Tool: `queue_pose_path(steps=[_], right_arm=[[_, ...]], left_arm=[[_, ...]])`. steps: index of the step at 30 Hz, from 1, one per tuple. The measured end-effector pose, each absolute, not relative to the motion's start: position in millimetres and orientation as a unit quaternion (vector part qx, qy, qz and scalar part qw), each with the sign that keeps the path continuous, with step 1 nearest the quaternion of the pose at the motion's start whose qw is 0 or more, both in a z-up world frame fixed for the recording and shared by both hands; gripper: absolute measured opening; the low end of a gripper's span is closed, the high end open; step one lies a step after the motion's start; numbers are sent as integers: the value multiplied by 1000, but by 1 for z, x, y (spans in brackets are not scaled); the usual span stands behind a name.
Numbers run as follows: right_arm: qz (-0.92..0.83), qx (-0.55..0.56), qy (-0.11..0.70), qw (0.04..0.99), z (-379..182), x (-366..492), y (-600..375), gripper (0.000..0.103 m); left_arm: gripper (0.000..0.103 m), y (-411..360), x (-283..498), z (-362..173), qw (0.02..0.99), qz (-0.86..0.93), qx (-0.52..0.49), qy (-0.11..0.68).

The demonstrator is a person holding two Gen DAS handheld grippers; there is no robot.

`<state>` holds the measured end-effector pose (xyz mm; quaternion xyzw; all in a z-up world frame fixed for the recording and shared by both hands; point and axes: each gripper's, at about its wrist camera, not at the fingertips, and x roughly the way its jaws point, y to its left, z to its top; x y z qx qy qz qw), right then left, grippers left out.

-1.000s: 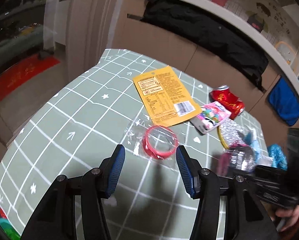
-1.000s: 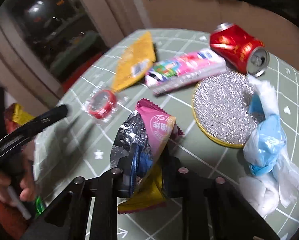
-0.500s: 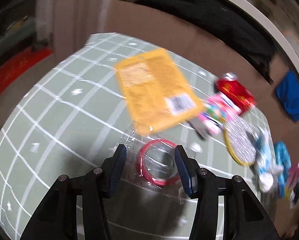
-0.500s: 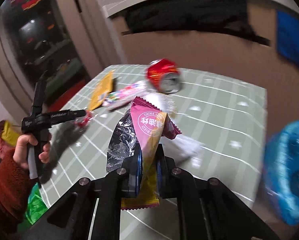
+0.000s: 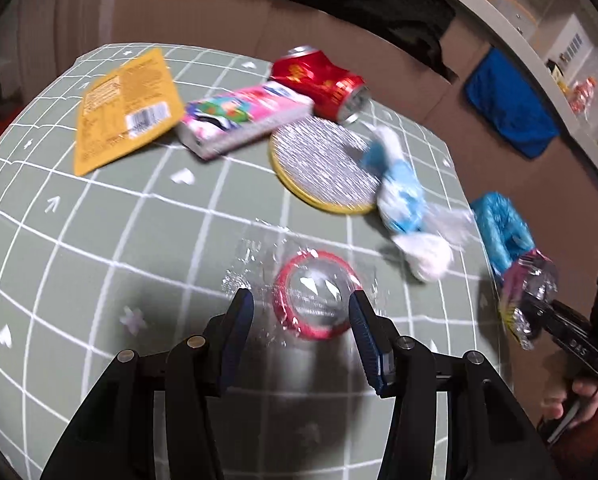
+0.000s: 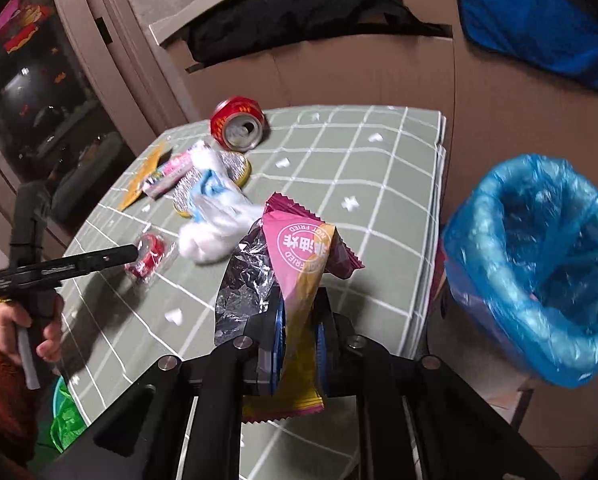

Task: Collect trash
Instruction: 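Grasp the white tissue bundle with the left tool while the right tool holds the snack bag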

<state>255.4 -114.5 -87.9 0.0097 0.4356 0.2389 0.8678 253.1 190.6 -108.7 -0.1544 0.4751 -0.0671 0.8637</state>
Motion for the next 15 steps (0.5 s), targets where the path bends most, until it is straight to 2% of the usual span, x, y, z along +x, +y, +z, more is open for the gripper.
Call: queue_pose_path(steps=[5,15], right_arm=[[242,-4,451,859,-101,252,-109,17],[287,-44,459,840,-116,246,-75,30]], left_arm=[[50,171,250,-106,871,-44,-118,474],[51,174,251,-110,875,-37,-136,464]])
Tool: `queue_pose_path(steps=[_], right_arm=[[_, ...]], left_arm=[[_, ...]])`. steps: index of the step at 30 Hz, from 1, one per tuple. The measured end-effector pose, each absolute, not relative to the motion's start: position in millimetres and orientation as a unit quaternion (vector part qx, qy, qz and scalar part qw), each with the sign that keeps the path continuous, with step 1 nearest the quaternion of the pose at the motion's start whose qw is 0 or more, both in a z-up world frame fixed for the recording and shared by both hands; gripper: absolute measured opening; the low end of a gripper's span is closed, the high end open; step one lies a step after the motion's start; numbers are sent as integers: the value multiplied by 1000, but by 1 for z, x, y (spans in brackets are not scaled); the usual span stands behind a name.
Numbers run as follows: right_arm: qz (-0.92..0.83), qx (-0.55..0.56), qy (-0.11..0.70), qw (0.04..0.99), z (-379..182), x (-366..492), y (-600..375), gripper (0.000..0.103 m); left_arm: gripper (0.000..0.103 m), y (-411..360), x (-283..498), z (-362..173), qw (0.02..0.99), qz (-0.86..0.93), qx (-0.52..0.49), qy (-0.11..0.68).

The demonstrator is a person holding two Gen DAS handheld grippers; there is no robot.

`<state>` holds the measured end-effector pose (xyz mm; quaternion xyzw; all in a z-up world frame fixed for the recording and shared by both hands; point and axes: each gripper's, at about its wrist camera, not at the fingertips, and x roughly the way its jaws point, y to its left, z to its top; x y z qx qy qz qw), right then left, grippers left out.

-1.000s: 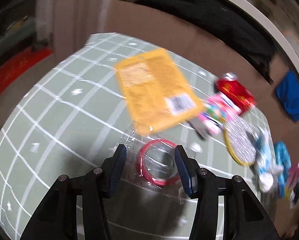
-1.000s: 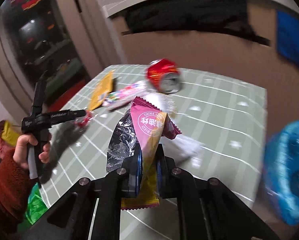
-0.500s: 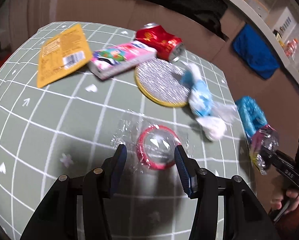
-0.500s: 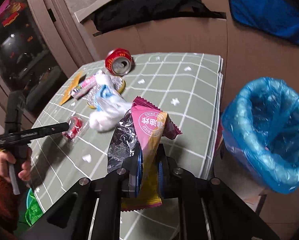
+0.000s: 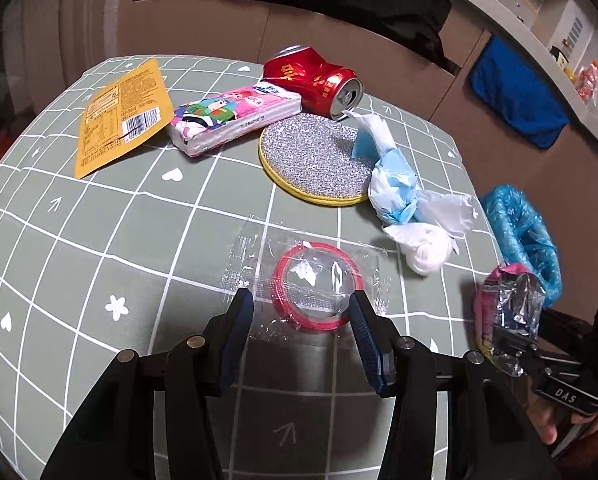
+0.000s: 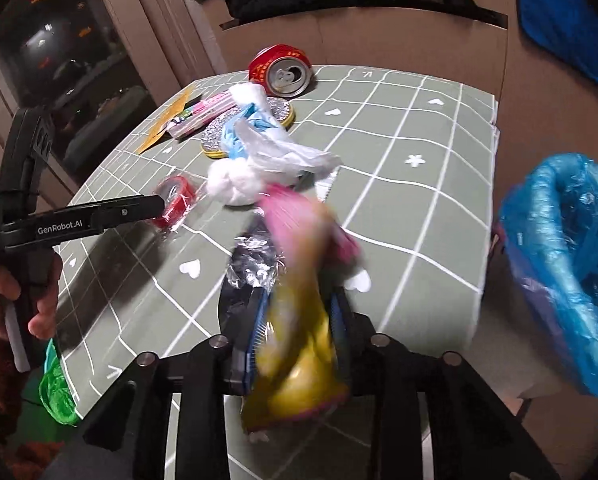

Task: Collect trash
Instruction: 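Grasp the white tissue bundle with the left tool while the right tool holds the snack bag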

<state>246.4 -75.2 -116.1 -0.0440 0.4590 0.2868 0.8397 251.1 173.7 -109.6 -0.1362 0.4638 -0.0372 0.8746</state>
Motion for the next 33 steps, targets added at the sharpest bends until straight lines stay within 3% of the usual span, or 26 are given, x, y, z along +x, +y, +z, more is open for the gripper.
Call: queue_pose_path(steps=[23,26,28,29,30,33], right_arm=[[295,19,463,835,-116,248,-84,39],[294,5,430,854,-107,245,-81,40],[287,-12,414,864,-102,247,-76,36],[288,-26,410,865,-100,251,-70,31],[293,-33,410,863,-99,254,-67,18],[310,-19,416,855,-98,260,-69,7]], left_arm=[[51,177,256,-95,873,-43,-156,460],[51,173,257,-89,877,-51,-162,450],[50,167,257,-82,882,-58,-160,440],[50,164,257,-80,884,-60,-159,435],[50,161,257,-78,887,-63,-157,430],[50,148,257,-74,891,-77,-153,421]])
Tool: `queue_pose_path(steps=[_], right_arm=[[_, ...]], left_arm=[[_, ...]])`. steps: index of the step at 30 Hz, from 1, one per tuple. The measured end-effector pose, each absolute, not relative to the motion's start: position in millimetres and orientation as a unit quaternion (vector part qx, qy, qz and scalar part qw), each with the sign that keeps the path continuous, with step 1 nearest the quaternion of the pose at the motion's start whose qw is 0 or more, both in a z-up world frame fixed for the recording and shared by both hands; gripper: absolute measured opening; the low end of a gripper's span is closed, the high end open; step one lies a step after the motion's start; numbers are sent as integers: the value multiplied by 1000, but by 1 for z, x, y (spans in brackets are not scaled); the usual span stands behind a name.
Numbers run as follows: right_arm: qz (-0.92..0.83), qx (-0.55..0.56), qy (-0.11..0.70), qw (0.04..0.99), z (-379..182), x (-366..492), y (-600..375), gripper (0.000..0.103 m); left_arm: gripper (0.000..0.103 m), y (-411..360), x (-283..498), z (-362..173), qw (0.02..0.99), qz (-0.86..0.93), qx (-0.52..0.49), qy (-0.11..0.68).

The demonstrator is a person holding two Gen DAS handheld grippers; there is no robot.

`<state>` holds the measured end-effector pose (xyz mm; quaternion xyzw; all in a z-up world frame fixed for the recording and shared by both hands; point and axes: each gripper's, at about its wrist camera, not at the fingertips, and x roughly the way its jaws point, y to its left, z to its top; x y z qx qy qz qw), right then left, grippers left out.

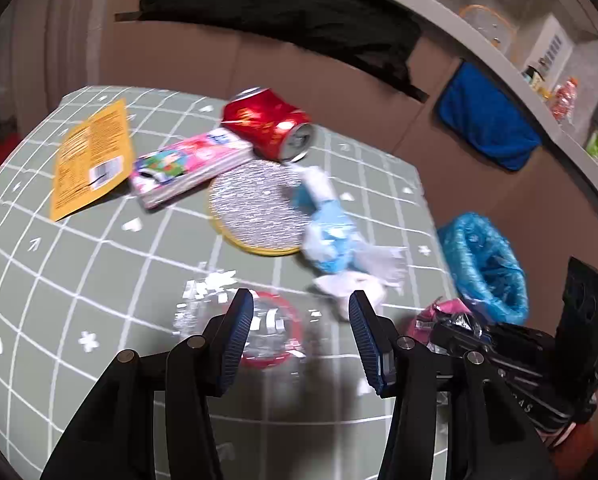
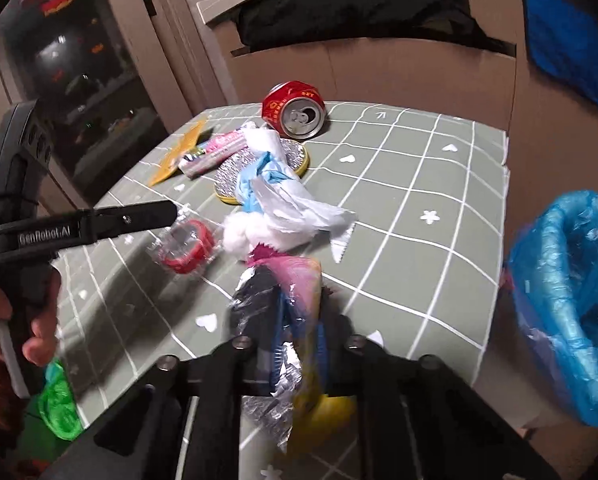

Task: Collect trash
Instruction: 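Grasp the white tissue bundle with the left tool while the right tool holds the snack bag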

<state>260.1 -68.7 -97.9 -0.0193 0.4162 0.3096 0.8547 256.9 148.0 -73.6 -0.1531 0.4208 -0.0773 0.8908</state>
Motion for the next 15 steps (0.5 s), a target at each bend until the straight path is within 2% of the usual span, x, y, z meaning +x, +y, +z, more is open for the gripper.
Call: queue_pose_path(steps=[7,13,15], right_arm=[[270,45,372,887,-64,261,-134,6],[232,76,371,896,-52,262,-179,6],[227,72,374,896,-54,260,-181,7]], left_arm=[[50,98,270,-78,895,-92,-89,428],[50,72,291,-93,901,-40,-66,427],[45,69,298,-100,894,-38,-75,440]])
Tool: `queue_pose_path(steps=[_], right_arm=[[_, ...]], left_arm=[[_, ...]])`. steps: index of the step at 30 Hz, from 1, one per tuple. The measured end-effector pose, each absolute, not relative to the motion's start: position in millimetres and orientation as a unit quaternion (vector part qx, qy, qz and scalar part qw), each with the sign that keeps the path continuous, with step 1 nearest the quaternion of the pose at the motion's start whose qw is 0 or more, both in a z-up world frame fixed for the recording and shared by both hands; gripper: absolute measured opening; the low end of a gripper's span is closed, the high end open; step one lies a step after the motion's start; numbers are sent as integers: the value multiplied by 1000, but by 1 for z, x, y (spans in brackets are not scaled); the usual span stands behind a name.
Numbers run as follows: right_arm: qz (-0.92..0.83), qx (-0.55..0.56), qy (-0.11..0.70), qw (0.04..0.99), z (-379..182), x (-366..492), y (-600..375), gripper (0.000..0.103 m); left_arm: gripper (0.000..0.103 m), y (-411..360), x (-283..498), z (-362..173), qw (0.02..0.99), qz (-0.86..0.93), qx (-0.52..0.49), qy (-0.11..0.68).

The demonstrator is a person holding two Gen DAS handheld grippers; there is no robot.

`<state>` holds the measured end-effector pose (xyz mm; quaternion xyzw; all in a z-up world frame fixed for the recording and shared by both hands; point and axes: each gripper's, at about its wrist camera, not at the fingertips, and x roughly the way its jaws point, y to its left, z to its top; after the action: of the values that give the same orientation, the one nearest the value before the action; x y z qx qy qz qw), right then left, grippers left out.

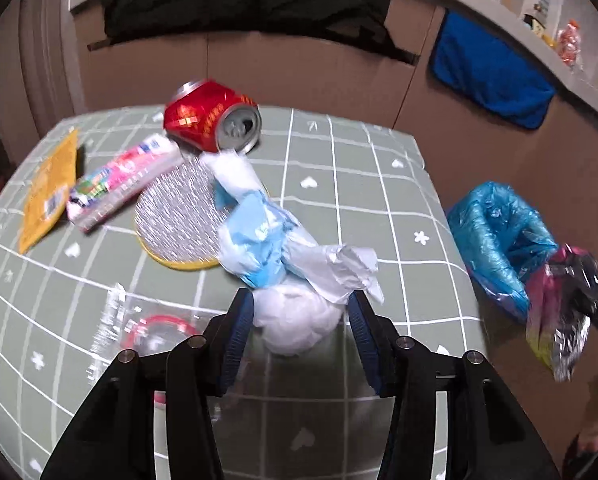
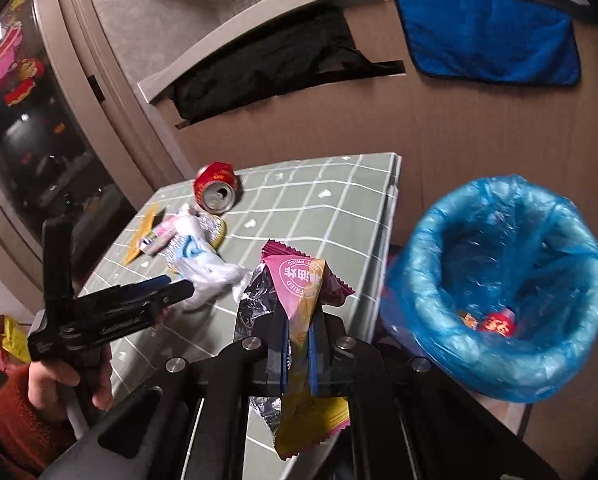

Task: Collect trash
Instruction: 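Grasp the white tissue bundle with the left tool while the right tool holds the snack bag, then carry the pink snack bag and white tissue over the blue-lined bin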

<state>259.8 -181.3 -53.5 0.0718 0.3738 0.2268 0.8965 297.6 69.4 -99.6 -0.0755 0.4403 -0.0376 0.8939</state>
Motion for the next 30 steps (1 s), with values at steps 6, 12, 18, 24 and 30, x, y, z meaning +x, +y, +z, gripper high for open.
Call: queue_pose_path(steps=[6,12,18,24,30], right_arm=[[229,60,383,893,-60,248,-178,7],[242,50,390,887,-64,246,-166,7],[258,32,377,889,-54,233,-151,7],[273,24,352,895,-37,219,-147,7],[279,7,343,897,-29,200,-148,7]], left_arm=[[28,69,284,-97,897,-25,-74,435],[25,80,259,-81,905,-29,-90,414],[25,92,221,-56,921,-22,-96,377],[25,88,192,-29,935,-26,-94,341],[25,72,168,-17,942,-31,-85,323]])
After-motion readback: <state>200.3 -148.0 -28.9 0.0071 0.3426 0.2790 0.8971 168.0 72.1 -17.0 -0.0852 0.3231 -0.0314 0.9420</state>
